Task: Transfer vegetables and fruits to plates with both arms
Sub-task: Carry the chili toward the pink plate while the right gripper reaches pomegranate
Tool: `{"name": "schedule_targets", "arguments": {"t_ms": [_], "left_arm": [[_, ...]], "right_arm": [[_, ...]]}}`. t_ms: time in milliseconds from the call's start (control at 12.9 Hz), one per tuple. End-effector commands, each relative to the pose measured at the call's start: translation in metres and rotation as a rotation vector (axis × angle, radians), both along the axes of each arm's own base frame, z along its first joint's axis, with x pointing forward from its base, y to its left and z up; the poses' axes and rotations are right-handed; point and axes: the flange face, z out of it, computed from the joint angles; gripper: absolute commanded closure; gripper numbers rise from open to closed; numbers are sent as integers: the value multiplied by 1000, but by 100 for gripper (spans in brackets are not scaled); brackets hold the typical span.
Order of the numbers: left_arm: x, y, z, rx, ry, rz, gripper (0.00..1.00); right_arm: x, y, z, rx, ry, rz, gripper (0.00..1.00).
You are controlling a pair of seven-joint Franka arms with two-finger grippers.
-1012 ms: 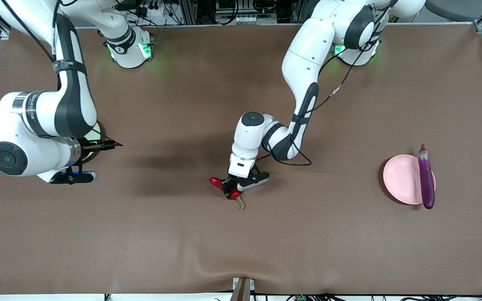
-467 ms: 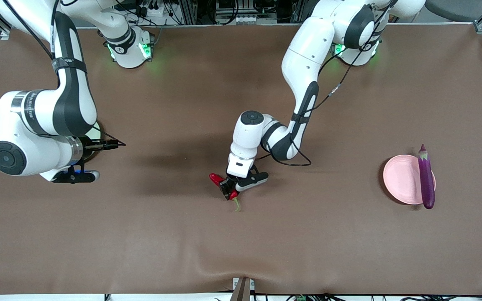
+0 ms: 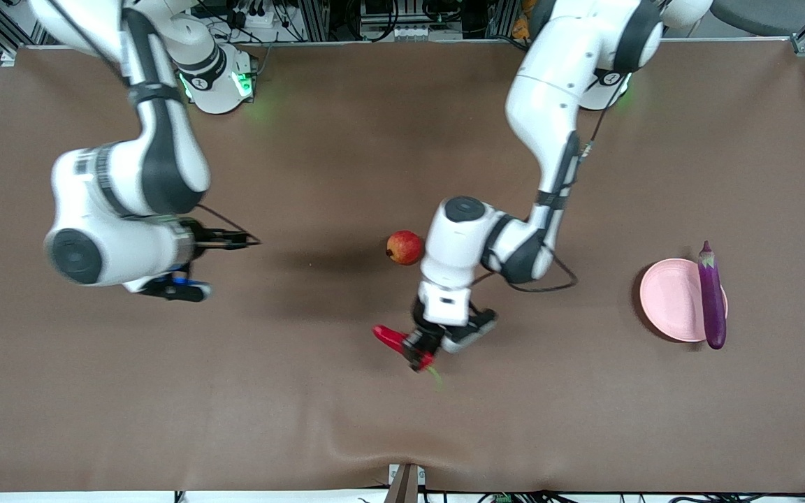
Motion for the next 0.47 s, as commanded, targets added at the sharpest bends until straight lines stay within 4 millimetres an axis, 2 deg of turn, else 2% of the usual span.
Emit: {"name": "schedule_targets", "arguments": {"t_ms": [0, 78, 233, 311, 389], "left_arm": [[29, 70, 31, 18, 60, 110, 100], [39, 98, 35, 46, 84, 139, 100], [51, 157, 41, 151, 136, 92, 100], [54, 189, 39, 195, 156, 59, 100], [55, 214, 29, 243, 180, 9, 100]], "right_arm": [[-7, 62, -26, -21, -25, -75, 0], [-11, 85, -37, -24, -36, -107, 0], [-26, 140, -60, 0, -44, -175, 0], [-31, 160, -70, 8, -45, -227, 0], [-38, 181, -79, 10, -51, -275, 0]]}}
